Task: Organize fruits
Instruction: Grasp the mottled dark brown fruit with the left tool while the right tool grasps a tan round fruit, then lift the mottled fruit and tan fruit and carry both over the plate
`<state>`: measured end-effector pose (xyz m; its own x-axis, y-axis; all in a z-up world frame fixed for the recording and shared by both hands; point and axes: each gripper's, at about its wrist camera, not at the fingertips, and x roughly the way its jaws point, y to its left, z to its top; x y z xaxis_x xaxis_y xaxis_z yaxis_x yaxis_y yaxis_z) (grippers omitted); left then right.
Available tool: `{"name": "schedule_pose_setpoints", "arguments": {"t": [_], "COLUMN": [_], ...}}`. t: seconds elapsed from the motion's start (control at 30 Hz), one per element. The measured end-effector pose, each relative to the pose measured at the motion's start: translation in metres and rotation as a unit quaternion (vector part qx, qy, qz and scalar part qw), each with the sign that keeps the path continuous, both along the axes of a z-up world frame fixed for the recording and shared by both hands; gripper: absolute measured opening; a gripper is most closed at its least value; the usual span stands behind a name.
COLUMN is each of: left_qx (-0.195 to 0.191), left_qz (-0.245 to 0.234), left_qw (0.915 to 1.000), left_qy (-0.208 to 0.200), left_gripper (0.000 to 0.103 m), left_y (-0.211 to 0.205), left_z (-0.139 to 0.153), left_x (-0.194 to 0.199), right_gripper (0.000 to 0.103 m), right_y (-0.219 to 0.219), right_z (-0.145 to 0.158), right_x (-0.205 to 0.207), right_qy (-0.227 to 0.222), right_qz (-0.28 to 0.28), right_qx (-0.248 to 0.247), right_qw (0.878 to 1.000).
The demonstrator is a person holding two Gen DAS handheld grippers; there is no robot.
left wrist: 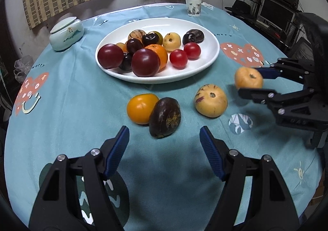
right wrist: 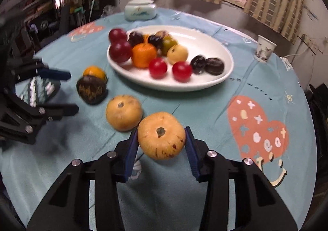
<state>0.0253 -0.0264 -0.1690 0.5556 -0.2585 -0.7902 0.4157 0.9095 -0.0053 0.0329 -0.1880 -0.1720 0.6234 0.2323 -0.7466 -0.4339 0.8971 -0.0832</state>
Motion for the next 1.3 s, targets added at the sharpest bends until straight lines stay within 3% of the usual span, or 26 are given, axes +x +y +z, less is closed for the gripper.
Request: {"name": "schedule_pose_setpoints", "arguments": {"t": [0.07,0.17,0.57,0.7,0.93,0.97,1.03,1.1,1.23,1.3], "left_qx": [-0.001,-0.008,-0.022,-0.027,-0.02,-0.019,-0.019,-0.01,-0.009,-0.011], "left_qz": [0.009,0.017,0.0,-0.005,-0.003,0.0,0.001,0.009,0.008,0.002], "left_qw": [0.9999,0.9995,0.9995,0.999,0.9992,0.9992,0.9994,0.9997,0.9998,0.9997], "left_qy": [0.006,0.027,-0.024,-0.035,-0.035,-0.035,-0.027,-0.018,-0.017,-0.02], "left_gripper": [0.065,0.031,0.024,0.015,0.015,0.019,0.036,0.067,0.064,0.053], "left_y": [-0.002,-0.004,-0.014,-0.015,-0.015,-0.015,-0.015,-0.016,-0.017,-0.02], "left_z": [-0.002,-0.008,0.008,0.015,0.014,0.014,0.012,0.008,0.004,0.004], "left_x": [0.006,0.016,0.002,-0.003,-0.004,-0.004,-0.001,0.002,0.003,0.003], "right_gripper": [0.044,0.044,0.044,0.044,0.044,0.044,0.044,0.044,0.044,0.044], "right_y": [-0.002,0.002,0.012,0.014,0.018,0.018,0.018,0.018,0.017,0.019], "right_z": [0.007,0.012,0.007,0.009,0.007,0.006,0.006,0.005,0.003,0.001], "right_x": [0.0,-0.001,-0.004,-0.008,-0.01,-0.01,-0.011,-0.01,-0.01,-0.009], "right_qy": [-0.01,-0.018,-0.02,-0.031,-0.028,-0.028,-0.027,-0.026,-0.024,-0.022], "right_qz": [-0.004,-0.001,0.017,0.018,0.021,0.021,0.022,0.023,0.024,0.026], "right_qx": [0.006,0.013,0.0,-0.001,-0.006,-0.006,-0.005,-0.006,-0.006,-0.007], "right_qw": [1.0,1.0,1.0,0.999,0.999,0.999,0.999,0.999,0.999,0.999]}}
